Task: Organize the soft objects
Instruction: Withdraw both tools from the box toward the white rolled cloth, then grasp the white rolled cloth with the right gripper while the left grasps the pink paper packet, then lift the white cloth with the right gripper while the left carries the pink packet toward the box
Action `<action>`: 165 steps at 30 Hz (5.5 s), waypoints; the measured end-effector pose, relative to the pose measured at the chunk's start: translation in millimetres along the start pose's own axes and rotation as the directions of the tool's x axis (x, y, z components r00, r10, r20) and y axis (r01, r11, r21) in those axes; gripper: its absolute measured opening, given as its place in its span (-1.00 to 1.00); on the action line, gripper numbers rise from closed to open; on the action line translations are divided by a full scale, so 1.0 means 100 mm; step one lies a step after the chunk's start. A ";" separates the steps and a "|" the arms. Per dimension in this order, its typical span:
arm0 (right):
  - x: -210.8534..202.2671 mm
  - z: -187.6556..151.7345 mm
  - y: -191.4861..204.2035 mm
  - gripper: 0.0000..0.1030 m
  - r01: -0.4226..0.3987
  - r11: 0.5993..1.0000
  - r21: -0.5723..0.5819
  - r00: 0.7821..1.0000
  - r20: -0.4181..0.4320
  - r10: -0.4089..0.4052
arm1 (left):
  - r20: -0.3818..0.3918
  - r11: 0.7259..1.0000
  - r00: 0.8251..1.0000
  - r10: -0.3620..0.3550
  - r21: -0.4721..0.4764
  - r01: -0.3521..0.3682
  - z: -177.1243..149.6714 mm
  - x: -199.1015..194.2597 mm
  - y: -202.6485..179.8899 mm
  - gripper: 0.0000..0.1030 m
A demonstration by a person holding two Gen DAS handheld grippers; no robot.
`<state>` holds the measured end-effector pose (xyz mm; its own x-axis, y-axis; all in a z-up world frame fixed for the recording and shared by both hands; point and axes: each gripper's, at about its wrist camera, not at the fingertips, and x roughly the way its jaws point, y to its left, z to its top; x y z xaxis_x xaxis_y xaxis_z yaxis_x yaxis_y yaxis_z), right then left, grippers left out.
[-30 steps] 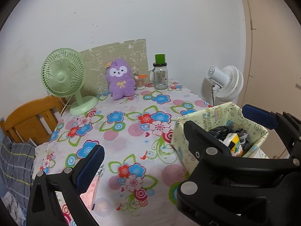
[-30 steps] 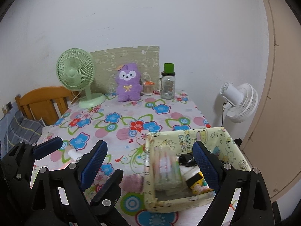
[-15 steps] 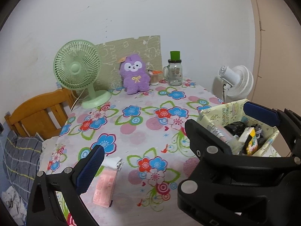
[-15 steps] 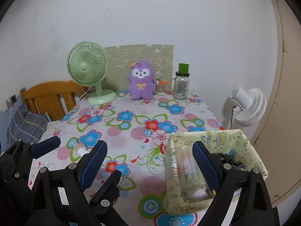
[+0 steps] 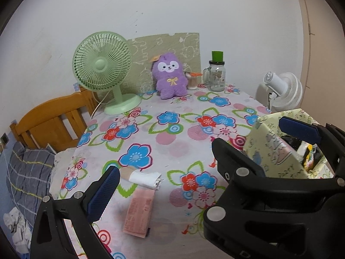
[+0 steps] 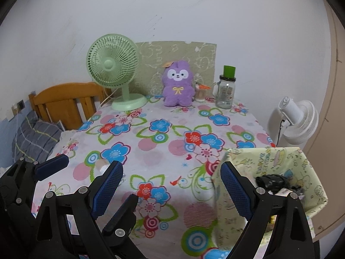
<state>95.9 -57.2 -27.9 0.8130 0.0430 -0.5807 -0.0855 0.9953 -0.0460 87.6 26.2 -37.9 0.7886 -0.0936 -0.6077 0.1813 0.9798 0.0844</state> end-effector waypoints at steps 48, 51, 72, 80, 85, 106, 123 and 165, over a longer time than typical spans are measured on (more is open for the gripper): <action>1.16 -0.38 0.51 0.82 -0.100 0.994 -0.048 0.967 -0.242 0.086 | -0.271 0.996 0.962 -0.011 -0.091 -0.015 -0.52 0.98 0.57 0.53; 1.18 -0.40 0.52 0.82 -0.107 0.993 -0.051 0.964 -0.250 0.091 | -0.264 0.996 0.964 -0.017 -0.093 -0.008 -0.53 0.98 0.57 0.50; 1.12 -0.34 0.69 0.82 -0.148 0.985 -0.093 0.965 -0.231 0.123 | -0.246 0.993 0.968 -0.040 -0.114 0.012 -0.55 0.84 0.69 -0.22; 1.15 -0.18 0.85 0.82 -0.173 0.977 -0.127 0.968 -0.205 0.145 | -0.239 0.993 0.971 -0.003 -0.119 -0.026 -0.44 0.84 0.86 -0.22; 1.27 -0.08 0.97 0.82 -0.204 0.965 -0.164 0.963 -0.213 0.167 | -0.255 0.991 0.967 0.028 -0.119 -0.060 -0.39 0.93 0.98 -0.21; 1.84 -0.16 1.13 0.28 -0.267 0.959 -0.095 0.899 -0.384 0.212 | -0.290 0.992 0.955 0.064 -0.083 -0.092 -0.44 1.11 1.12 -0.21; 1.68 -0.22 1.06 -0.70 -0.267 0.958 -0.108 0.900 -0.383 0.207 | -0.294 0.993 0.955 0.044 -0.095 -0.075 -0.44 1.06 1.00 -0.22; 0.46 -0.02 0.16 -0.70 -0.176 0.983 -0.048 0.973 -0.161 0.167 | -0.083 0.999 0.996 0.040 -0.022 -0.042 -0.07 0.14 0.06 -0.22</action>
<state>130.7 -39.0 -57.4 0.6837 0.1937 -0.7036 -0.2550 0.9668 0.0184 95.7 31.9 -51.6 0.7436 -0.0391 -0.6674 0.1353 0.9864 0.0929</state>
